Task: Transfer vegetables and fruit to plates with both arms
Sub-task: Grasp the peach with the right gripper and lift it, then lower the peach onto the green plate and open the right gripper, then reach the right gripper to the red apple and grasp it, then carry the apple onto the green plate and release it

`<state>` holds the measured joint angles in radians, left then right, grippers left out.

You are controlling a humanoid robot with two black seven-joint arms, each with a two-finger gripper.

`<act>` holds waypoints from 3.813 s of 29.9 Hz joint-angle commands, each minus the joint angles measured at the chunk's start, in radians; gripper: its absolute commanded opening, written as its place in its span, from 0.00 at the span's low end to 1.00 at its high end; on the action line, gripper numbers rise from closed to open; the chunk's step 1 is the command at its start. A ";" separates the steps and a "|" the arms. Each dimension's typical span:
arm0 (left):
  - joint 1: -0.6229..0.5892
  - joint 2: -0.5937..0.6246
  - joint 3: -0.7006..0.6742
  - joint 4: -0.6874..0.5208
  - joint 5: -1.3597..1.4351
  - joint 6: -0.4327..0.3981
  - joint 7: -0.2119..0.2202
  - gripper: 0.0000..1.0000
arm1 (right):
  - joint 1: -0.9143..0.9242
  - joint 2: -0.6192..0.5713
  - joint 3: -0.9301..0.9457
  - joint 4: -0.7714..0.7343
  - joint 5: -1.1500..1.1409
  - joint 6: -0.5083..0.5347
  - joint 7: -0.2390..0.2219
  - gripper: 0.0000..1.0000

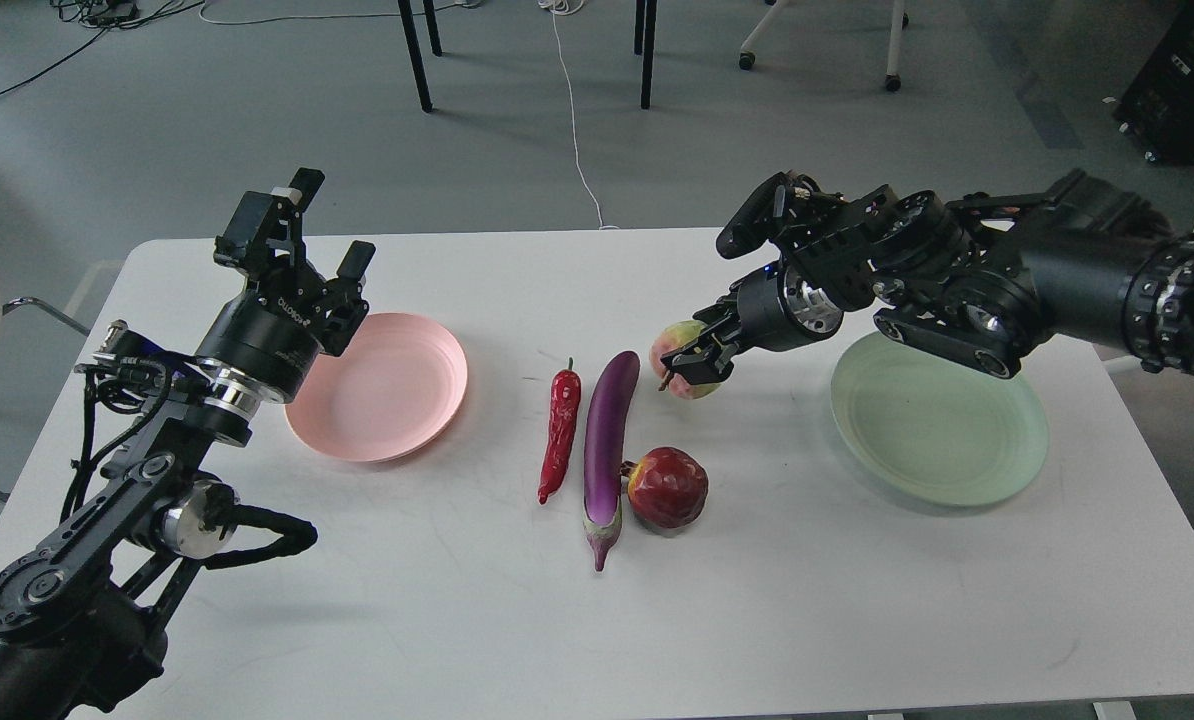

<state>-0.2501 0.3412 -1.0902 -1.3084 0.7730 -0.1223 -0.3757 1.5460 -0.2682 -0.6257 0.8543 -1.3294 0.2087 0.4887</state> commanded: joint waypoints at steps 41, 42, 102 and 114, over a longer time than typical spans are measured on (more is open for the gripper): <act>-0.009 -0.027 0.021 -0.002 0.005 0.000 0.000 0.98 | -0.183 -0.377 -0.028 -0.048 -0.268 -0.215 0.000 0.96; -0.011 -0.027 0.021 -0.002 0.005 0.000 0.000 0.98 | -0.161 -0.390 -0.028 -0.023 -0.264 -0.215 0.000 0.96; -0.011 -0.018 0.018 -0.009 0.002 0.000 -0.002 0.98 | -0.029 0.165 -0.157 0.192 0.007 -0.089 0.000 0.89; -0.017 -0.016 0.016 -0.009 0.002 0.000 0.000 0.98 | -0.006 0.155 -0.193 0.196 0.006 -0.089 0.000 0.44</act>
<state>-0.2643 0.3250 -1.0732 -1.3177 0.7748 -0.1227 -0.3771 1.5261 -0.1060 -0.8192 1.0431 -1.3243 0.1201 0.4887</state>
